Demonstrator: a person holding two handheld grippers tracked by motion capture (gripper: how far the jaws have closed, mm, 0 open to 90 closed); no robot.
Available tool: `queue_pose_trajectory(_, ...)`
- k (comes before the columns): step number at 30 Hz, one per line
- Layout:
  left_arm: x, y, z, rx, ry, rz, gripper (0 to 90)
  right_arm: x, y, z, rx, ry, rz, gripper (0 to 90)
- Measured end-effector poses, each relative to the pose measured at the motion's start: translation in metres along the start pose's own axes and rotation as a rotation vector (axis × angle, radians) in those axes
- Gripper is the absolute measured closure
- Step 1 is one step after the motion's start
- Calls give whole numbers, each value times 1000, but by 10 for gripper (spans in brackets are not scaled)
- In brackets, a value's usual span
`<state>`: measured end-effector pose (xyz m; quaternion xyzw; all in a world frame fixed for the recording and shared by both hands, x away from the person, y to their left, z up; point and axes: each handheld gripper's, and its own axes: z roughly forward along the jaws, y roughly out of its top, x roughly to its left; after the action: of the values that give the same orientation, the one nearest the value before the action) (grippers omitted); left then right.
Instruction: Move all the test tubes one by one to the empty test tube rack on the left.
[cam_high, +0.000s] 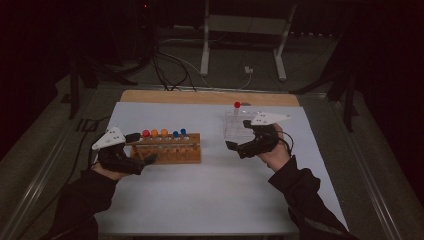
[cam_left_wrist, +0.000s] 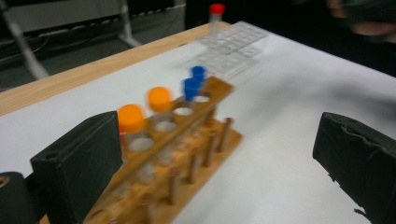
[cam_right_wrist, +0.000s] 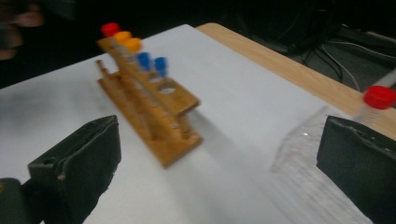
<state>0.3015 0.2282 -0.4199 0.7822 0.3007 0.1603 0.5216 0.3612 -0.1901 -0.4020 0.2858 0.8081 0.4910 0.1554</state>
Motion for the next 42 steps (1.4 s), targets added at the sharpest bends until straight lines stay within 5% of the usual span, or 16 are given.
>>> queue_pose_trajectory(11,-20,-14,10,15,-60,-8,18,-43,4,20,22,-132,43,0)
queue_pose_trajectory(24,-26,-13,9,-15,-52,2,19,-75,-4,62,127,-245,116,82)
queue_pose_trajectory(34,-26,-13,9,-15,-55,2,19,-88,-8,82,165,-311,174,404)
queue_pose_trajectory(42,-26,-14,10,-9,-53,5,19,-99,-7,93,214,-339,158,590)
